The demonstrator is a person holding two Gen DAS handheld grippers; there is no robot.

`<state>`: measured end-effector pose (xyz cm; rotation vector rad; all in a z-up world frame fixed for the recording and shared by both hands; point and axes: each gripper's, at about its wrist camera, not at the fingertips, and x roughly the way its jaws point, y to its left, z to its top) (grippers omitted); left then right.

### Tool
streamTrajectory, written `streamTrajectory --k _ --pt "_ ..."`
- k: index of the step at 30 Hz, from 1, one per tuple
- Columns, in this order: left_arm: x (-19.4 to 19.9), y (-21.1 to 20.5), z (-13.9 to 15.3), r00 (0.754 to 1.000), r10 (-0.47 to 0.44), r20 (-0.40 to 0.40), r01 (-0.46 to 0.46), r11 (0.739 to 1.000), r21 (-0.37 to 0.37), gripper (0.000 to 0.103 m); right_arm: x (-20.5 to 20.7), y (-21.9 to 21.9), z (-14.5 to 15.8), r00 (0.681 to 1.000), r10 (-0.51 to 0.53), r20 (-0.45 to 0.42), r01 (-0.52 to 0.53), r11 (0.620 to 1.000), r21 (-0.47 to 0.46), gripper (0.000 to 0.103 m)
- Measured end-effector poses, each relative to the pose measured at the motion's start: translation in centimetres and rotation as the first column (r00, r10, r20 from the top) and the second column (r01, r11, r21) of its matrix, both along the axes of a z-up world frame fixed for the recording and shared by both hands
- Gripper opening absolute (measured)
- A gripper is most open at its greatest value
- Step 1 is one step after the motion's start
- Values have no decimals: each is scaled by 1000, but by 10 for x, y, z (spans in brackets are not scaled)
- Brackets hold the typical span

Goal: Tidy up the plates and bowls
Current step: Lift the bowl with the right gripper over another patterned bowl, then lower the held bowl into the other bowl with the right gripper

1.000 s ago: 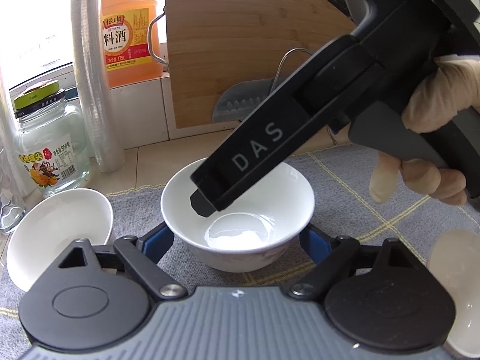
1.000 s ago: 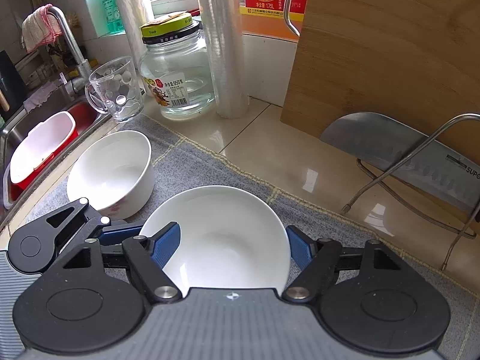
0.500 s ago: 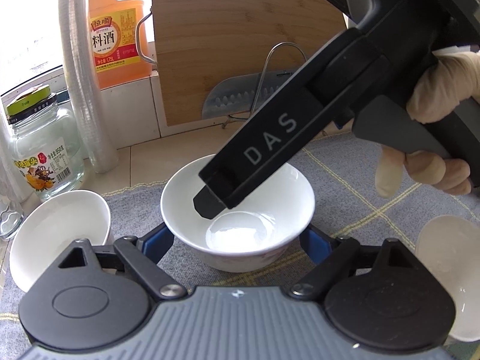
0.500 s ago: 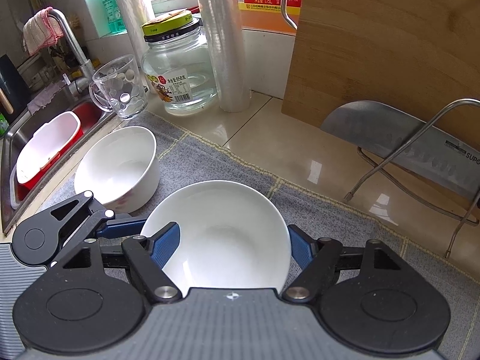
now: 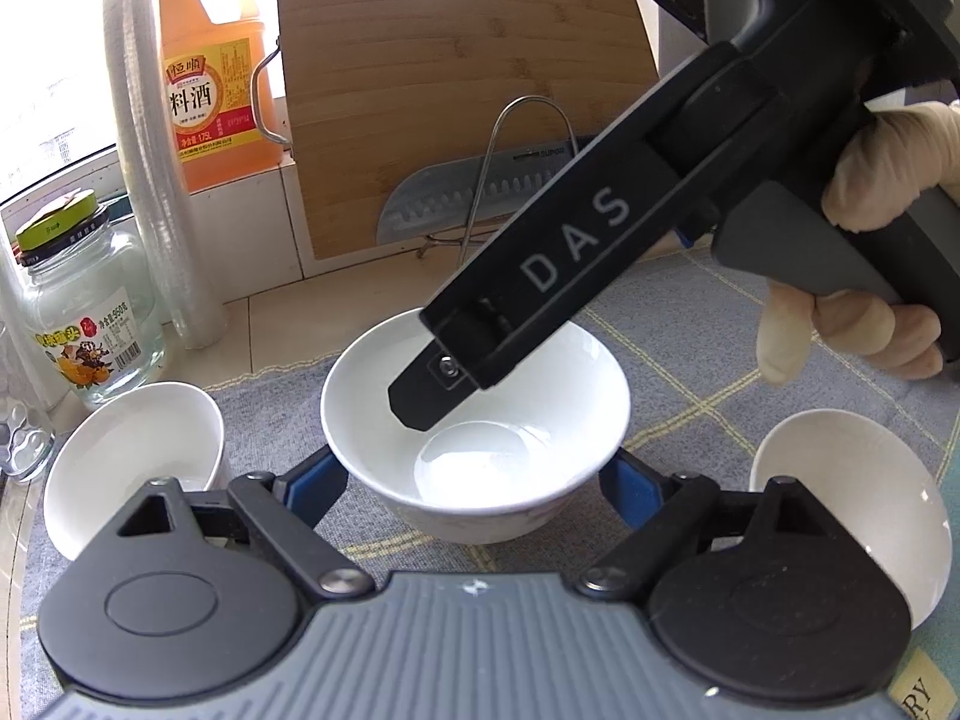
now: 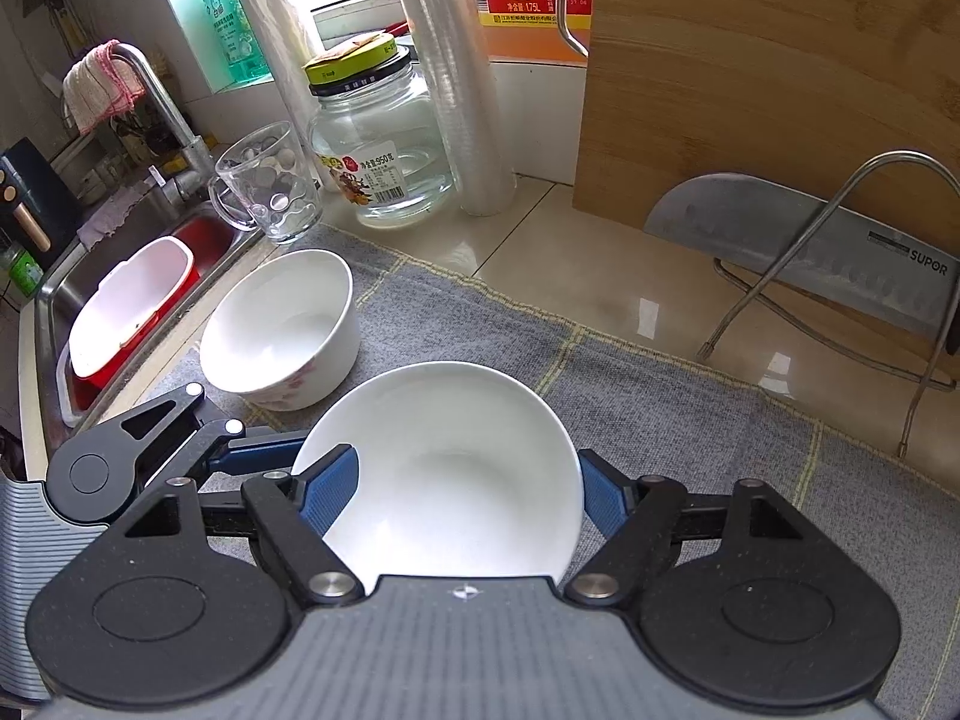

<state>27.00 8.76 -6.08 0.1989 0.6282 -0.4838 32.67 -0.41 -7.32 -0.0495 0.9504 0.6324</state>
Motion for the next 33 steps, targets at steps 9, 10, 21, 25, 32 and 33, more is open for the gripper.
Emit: streamTrajectory --k 9,10,21,25,32,33 --pt "-24 -2 14 1000 -30 6 30 1000 3 90 -28 -7 17 1000 6 6 -7 1000 23 85" --pt "-26 -2 15 999 -32 4 32 999 2 90 -31 -8 18 1000 7 8 -8 1000 23 85" --pt "-52 -7 23 998 -64 28 64 998 1 90 -66 -14 35 999 -11 40 10 1000 23 85" --pt "-61 -8 26 996 -83 30 84 996 -2 90 -78 -18 38 999 -25 48 23 999 25 85" --pt "-79 -15 30 990 -133 37 133 991 -1 90 -100 -29 38 996 -67 54 66 997 28 85" --pt "-81 -17 31 989 -140 39 141 990 0 90 -103 -31 39 996 -73 55 72 997 29 85"
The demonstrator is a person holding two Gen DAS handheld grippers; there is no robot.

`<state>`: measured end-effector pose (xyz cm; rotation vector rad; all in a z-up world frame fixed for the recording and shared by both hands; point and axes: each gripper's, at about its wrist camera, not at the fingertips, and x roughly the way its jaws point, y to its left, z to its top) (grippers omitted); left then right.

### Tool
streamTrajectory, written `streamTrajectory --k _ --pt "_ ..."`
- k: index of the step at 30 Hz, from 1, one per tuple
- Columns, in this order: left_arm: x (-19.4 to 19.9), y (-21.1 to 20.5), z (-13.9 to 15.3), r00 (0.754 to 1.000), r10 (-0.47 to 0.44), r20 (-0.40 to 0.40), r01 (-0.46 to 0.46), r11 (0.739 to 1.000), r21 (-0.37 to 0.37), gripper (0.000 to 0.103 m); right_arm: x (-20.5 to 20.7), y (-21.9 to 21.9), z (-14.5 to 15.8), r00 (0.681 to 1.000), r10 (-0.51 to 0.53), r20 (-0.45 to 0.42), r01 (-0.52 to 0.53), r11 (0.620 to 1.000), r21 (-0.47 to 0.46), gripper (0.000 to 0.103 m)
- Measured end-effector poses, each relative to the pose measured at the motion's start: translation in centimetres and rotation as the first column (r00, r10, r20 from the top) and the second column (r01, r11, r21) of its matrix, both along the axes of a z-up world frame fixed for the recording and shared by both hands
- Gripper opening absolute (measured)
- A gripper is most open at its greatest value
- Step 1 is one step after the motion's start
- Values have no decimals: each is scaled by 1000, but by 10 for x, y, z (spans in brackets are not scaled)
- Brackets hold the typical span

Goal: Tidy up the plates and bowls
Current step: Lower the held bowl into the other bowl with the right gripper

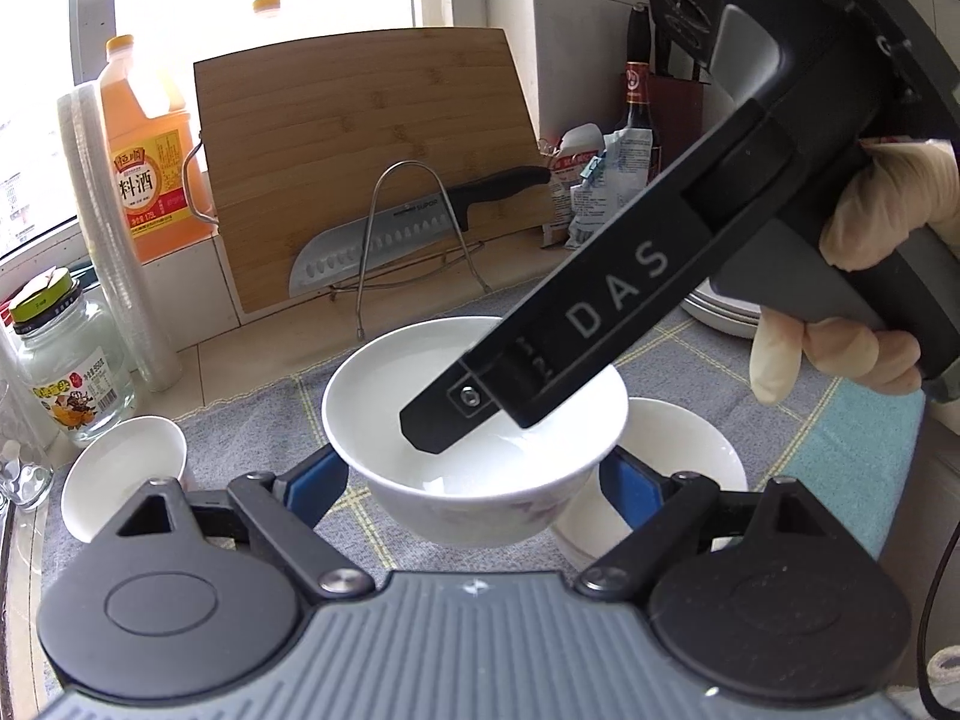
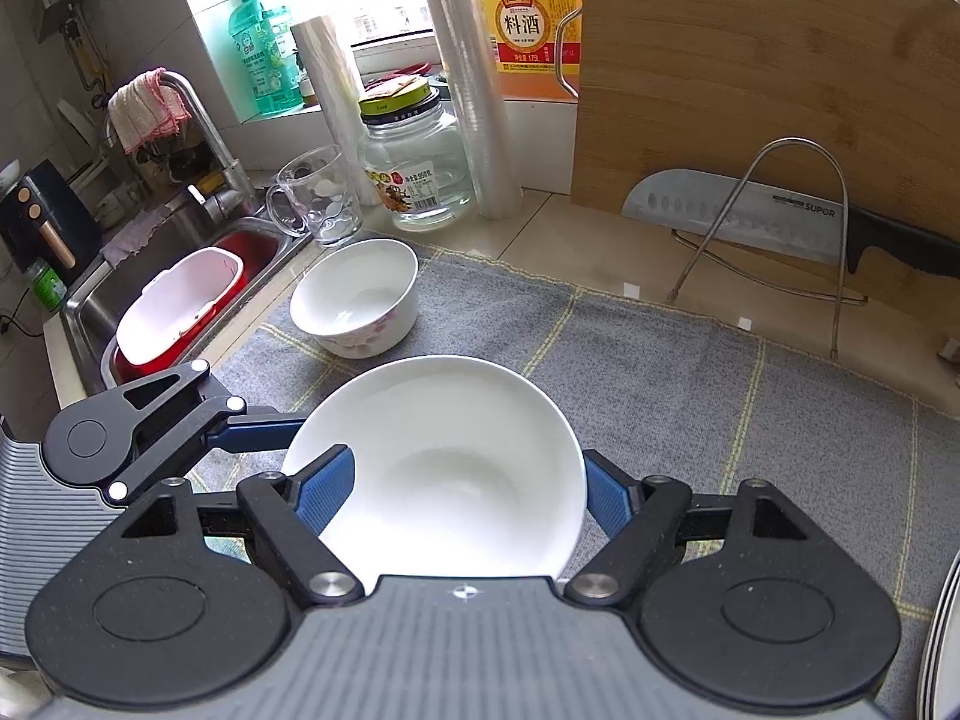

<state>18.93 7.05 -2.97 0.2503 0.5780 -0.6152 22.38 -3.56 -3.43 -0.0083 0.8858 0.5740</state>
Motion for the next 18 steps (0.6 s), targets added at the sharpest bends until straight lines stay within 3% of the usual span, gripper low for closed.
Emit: streamTrajectory --k 18 --pt "-14 -37 -6 991 -132 -33 133 991 2 90 -44 -47 -3 991 -131 -8 131 991 2 85"
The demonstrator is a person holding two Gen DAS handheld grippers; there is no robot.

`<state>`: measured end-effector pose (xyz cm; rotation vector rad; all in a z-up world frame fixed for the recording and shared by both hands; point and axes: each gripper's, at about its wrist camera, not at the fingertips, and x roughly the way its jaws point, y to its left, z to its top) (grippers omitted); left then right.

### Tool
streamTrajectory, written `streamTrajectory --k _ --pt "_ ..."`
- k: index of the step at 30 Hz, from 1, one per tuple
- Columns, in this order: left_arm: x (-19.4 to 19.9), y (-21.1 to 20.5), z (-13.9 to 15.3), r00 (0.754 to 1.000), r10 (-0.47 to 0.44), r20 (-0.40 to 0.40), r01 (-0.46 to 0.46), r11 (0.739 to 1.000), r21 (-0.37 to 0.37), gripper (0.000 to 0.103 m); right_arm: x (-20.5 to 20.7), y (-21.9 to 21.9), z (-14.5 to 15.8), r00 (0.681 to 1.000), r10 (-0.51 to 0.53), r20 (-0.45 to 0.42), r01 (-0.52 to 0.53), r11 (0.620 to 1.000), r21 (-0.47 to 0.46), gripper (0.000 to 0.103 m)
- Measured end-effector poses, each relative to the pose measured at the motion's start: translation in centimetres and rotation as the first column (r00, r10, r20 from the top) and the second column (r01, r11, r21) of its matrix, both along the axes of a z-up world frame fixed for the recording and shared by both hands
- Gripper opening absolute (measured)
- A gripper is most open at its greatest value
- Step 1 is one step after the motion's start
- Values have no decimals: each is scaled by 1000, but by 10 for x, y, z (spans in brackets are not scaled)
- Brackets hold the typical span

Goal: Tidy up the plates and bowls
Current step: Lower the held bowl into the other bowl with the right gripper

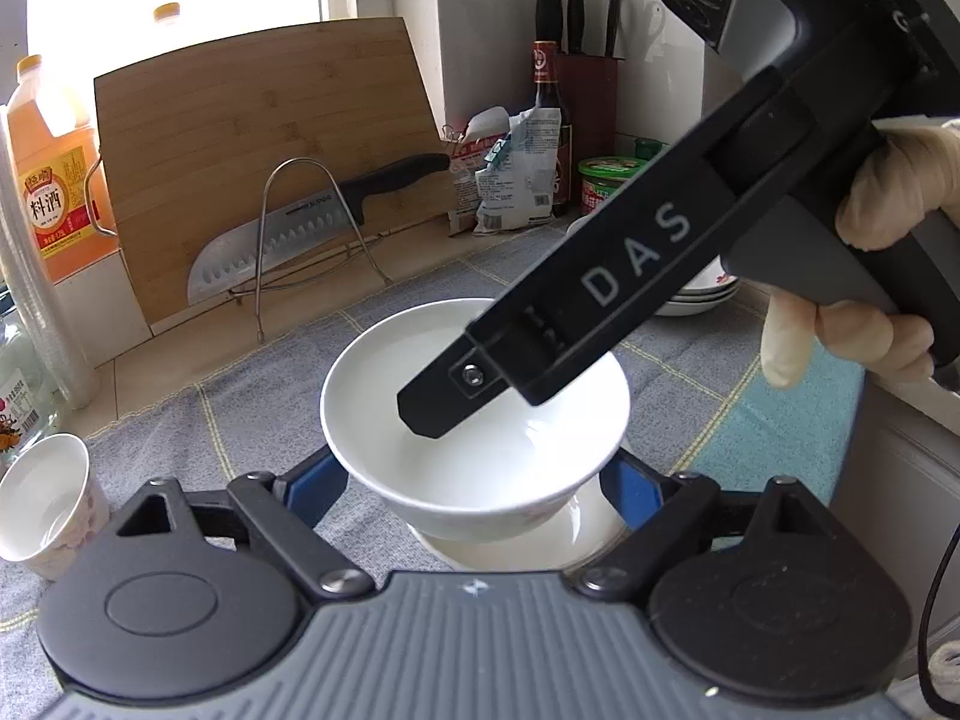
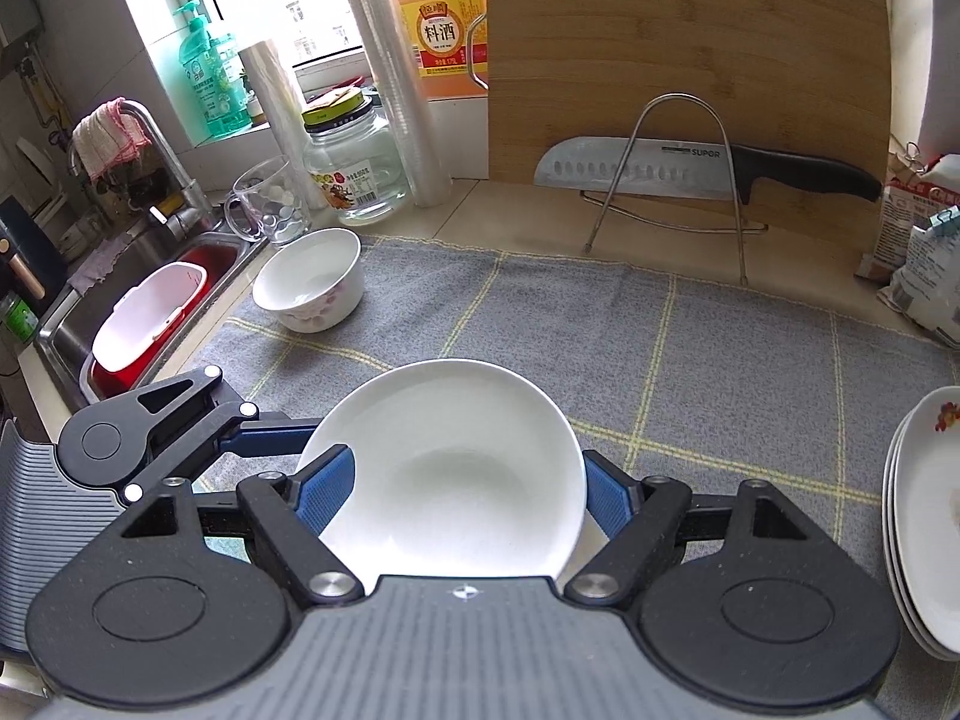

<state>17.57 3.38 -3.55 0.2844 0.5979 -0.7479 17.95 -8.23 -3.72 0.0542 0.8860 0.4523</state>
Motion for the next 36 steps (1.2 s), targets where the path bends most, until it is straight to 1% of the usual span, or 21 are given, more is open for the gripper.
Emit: streamTrajectory --k 7,12,26,36 --pt "1 -8 -8 999 -24 -32 24 1000 16 90 -5 -10 -9 999 -30 -21 30 1000 7 85" --pt "5 -11 -13 997 -23 -68 24 1000 15 90 -6 -13 -16 999 -34 -35 34 999 12 85" --pt "10 -16 -16 995 -22 -95 26 999 39 90 -2 -16 -26 998 -31 -55 33 999 23 85" --pt "10 -15 -17 994 -27 -106 30 999 35 90 -1 -15 -31 997 -33 -66 34 999 22 85"
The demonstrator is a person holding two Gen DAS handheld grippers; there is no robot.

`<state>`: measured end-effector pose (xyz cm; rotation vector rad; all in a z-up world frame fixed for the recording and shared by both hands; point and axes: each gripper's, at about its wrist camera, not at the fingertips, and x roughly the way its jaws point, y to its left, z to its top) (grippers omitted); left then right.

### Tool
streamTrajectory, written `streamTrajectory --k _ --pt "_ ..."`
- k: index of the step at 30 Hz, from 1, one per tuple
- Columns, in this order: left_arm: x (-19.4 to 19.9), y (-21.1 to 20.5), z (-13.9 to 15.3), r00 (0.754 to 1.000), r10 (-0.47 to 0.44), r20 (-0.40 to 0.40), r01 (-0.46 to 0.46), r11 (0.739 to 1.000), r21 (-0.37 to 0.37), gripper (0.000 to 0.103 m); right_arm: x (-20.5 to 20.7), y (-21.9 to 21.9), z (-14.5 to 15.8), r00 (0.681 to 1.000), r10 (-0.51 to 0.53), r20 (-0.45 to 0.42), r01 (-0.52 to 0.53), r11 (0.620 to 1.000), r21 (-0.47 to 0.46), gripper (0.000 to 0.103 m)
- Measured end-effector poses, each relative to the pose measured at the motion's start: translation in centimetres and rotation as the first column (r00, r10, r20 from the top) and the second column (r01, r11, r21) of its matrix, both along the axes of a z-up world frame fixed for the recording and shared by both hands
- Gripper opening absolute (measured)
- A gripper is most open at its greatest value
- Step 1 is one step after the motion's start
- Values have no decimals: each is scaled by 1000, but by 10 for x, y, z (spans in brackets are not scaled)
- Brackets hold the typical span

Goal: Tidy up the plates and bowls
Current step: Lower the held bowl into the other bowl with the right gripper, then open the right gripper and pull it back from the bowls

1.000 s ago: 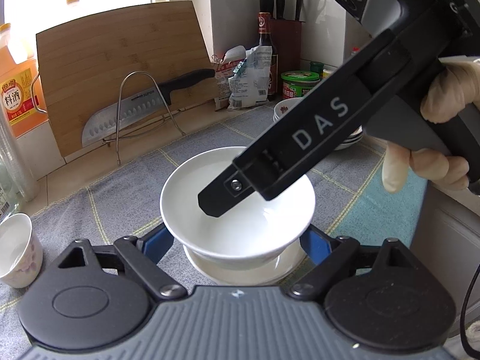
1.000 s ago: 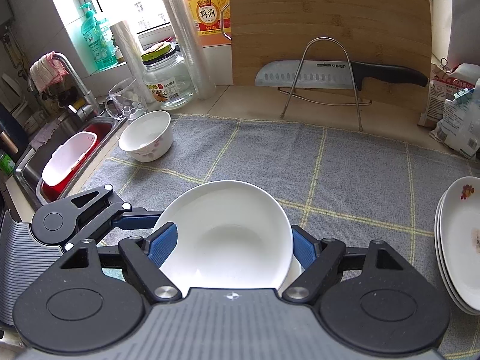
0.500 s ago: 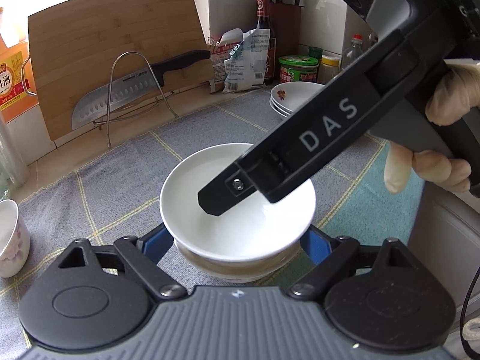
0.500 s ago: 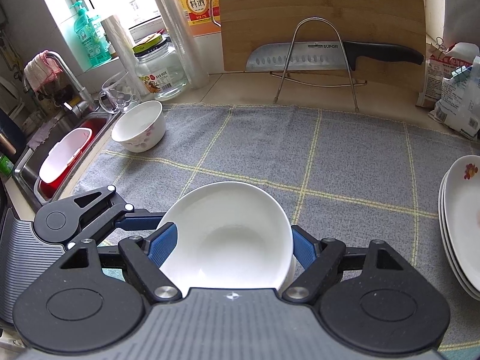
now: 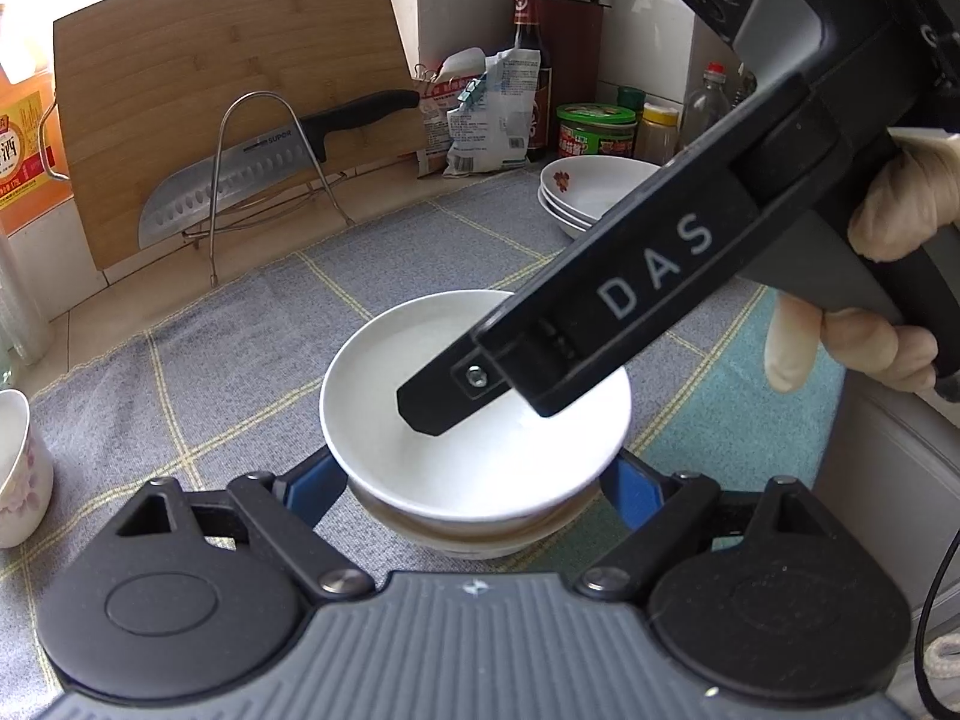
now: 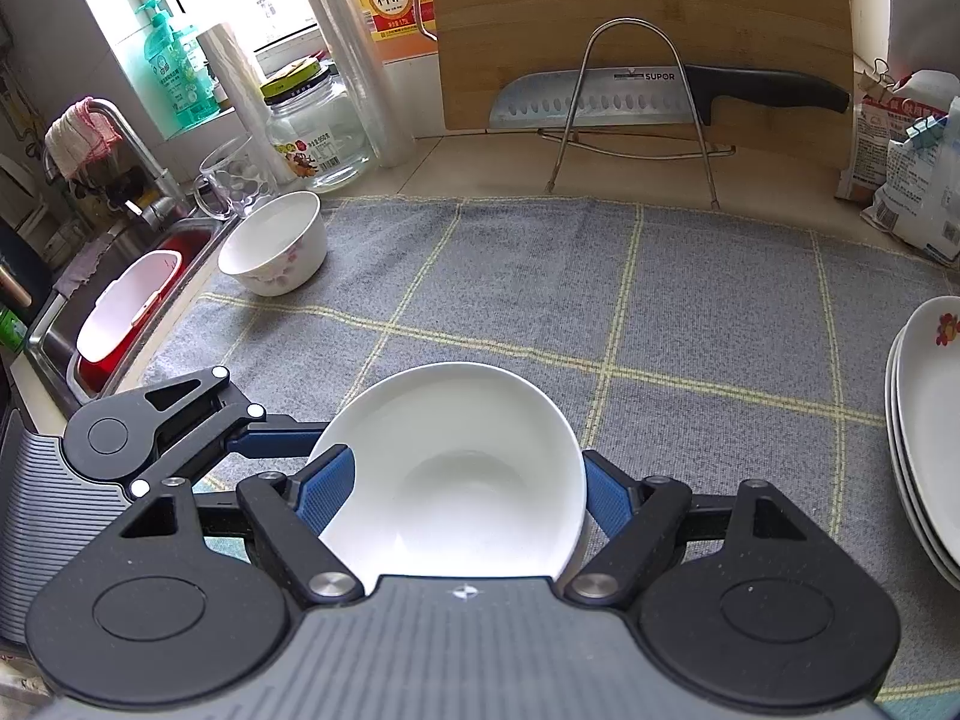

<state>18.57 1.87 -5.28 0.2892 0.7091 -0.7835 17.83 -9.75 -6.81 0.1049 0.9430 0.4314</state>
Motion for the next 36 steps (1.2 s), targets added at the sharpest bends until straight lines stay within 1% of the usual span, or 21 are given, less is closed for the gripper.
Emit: streamTrajectory --k 8,16,19,20,21,28,31,34,36 --pt "0 0 0 1000 1 0 -1 1000 -1 91 0 0 -1 1000 0 3 0 1000 -6 85" --pt "3 0 -1 1000 0 -15 0 1000 -17 95 0 0 -2 1000 -2 7 2 1000 -8 85" --pt "2 1 -1 1000 -3 -12 3 1000 -18 95 0 -1 -2 1000 0 11 0 1000 -7 91" --pt "2 2 -1 1000 -3 -14 3 1000 -20 95 -1 -1 -1 1000 -1 13 1 1000 -5 98" --pt "2 3 -1 1000 -3 -16 3 1000 -22 95 -1 -1 -1 1000 -4 20 4 1000 -11 103" --pt "-4 17 2 1000 4 -25 -4 1000 -27 96 -7 -1 0 998 -28 53 32 997 -70 103" --pt "-5 25 3 999 18 -35 -19 999 -30 96 -13 -4 -4 996 -54 65 60 994 -94 103" --pt "-7 33 2 998 38 -43 -39 999 -32 96 -22 -5 -10 993 -79 87 91 986 -142 103" --pt "-8 39 2 998 53 -42 -54 998 -30 96 -29 -8 -13 990 -101 98 115 981 -153 103"
